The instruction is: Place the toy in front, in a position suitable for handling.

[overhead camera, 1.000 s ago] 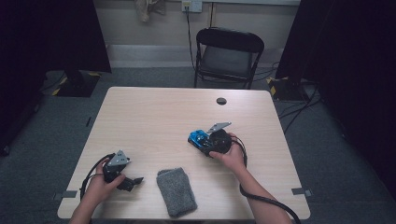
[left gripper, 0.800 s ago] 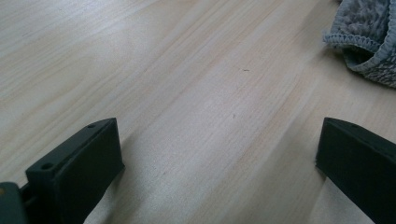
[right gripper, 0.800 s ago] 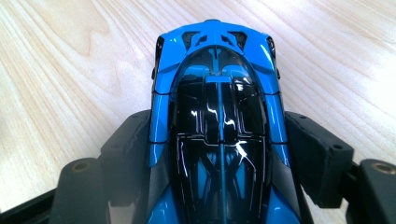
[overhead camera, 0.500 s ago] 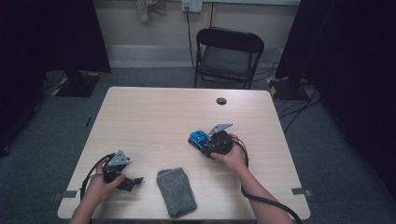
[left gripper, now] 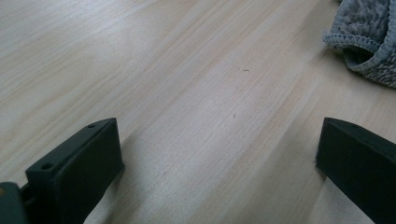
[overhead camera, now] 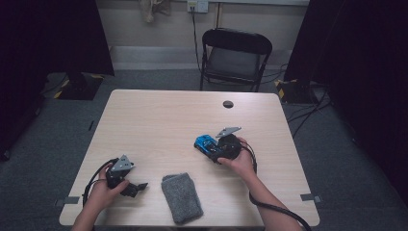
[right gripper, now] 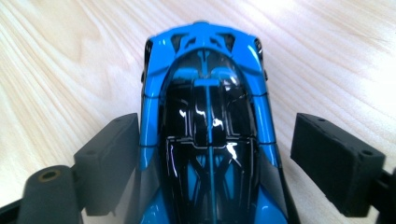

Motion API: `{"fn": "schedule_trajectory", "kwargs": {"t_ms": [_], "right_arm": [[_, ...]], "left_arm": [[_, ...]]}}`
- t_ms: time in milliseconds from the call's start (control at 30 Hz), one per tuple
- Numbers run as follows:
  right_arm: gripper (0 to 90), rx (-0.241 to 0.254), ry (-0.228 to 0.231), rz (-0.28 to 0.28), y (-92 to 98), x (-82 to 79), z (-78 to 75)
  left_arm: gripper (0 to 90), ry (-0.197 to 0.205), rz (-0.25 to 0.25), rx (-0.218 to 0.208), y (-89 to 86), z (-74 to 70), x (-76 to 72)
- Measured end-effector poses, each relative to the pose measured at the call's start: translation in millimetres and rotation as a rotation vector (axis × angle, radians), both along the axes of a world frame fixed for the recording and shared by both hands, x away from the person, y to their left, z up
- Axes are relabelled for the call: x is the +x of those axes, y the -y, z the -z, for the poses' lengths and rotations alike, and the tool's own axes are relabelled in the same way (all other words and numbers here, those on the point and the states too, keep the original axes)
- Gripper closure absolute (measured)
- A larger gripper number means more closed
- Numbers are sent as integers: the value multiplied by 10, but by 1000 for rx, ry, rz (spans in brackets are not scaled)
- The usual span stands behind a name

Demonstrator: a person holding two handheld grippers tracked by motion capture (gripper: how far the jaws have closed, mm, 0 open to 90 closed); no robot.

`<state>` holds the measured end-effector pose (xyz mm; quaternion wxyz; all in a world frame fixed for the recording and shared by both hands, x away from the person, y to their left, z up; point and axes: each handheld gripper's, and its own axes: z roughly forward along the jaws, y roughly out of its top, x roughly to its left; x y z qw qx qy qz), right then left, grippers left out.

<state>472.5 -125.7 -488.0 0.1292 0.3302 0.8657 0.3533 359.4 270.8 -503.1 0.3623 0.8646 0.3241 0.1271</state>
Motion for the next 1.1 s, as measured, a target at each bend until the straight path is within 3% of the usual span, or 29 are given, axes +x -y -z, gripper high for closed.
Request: {"fn": "schedule_trajectory", "kwargs": {"t_ms": [467,1100], "right_arm": [[151,32,-3,16,123,-78,-128],[152,37,6,52,258,-279,-46]], "left_arm": [[0,0,-1,0,2,0,0],[0,0,-7,1,7,-1,-4]]}}
